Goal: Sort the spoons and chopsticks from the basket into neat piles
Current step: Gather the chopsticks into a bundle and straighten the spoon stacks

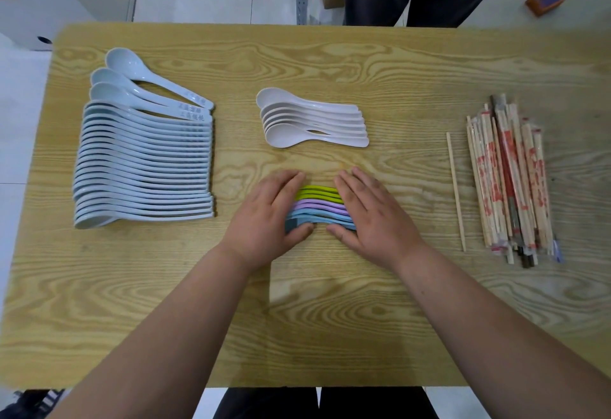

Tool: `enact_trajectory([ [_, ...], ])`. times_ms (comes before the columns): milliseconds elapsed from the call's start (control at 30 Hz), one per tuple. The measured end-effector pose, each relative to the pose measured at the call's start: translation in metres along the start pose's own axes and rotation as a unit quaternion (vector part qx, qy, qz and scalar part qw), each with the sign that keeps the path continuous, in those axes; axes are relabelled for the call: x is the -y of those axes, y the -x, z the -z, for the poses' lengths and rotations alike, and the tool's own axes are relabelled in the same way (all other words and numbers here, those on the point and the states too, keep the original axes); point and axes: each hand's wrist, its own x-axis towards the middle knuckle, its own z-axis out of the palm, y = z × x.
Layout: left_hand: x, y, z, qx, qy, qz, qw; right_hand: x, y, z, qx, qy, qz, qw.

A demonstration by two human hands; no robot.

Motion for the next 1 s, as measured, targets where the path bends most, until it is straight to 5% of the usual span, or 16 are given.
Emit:
enact_trajectory([
  [667,0.004,-0.011,0.021,-0.043,0.015,0.008,0.999,0.000,-0.016,0.011,-0.032,-0.040,0.017,0.999],
  [900,0.029,-0.057,0.043,-0.100,0.064,0.091,0.989,-0.023,-0.063,0.025,-0.129,-0.056,0.029,0.990],
  [1000,0.040,-0.086,0.048,-0.078,0.076,0.143,0.984,-0.037,-0.091,0.031,-0.098,-0.091,-0.012,0.991],
])
